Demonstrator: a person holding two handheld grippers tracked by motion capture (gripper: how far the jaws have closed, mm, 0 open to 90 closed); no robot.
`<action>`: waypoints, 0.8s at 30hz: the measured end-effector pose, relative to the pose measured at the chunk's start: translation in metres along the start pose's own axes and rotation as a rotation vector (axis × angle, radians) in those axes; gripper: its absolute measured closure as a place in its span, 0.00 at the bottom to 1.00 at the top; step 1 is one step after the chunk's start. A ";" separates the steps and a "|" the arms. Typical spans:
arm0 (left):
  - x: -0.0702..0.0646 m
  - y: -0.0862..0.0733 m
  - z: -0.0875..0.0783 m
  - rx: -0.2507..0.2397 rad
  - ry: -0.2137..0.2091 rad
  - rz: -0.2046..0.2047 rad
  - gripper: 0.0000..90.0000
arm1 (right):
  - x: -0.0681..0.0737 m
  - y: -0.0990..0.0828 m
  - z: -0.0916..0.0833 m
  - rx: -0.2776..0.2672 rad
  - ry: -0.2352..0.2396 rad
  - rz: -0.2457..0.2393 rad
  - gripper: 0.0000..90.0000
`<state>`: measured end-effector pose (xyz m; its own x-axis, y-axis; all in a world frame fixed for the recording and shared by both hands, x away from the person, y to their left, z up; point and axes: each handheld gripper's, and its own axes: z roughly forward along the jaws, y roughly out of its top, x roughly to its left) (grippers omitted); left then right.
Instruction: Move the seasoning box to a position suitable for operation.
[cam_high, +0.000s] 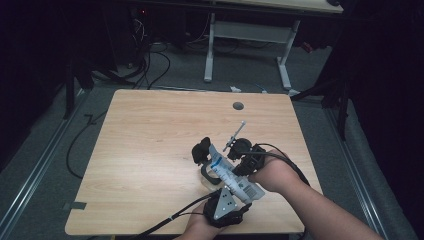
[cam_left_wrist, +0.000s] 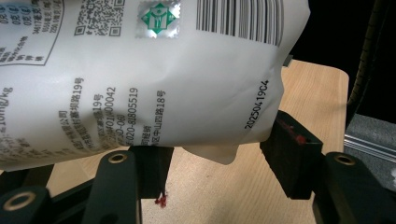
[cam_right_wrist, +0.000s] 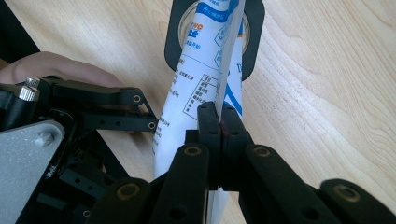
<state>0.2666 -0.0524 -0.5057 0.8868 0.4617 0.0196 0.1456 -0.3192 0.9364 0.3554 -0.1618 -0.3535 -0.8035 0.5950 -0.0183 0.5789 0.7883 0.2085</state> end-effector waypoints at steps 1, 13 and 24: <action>0.000 0.000 0.000 0.000 -0.003 -0.002 0.51 | 0.000 0.000 0.000 -0.001 0.001 -0.001 1.00; 0.001 0.003 -0.001 -0.010 0.005 -0.009 0.51 | -0.001 0.004 -0.003 -0.002 -0.007 0.002 1.00; 0.001 0.004 -0.001 -0.005 0.005 -0.001 0.51 | -0.001 0.005 -0.004 -0.002 -0.006 -0.004 1.00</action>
<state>0.2677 -0.0521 -0.5010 0.8845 0.4661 0.0208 0.1440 -0.3151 0.9381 0.3589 -0.1593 -0.3489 -0.8051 0.5926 -0.0255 0.5751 0.7905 0.2104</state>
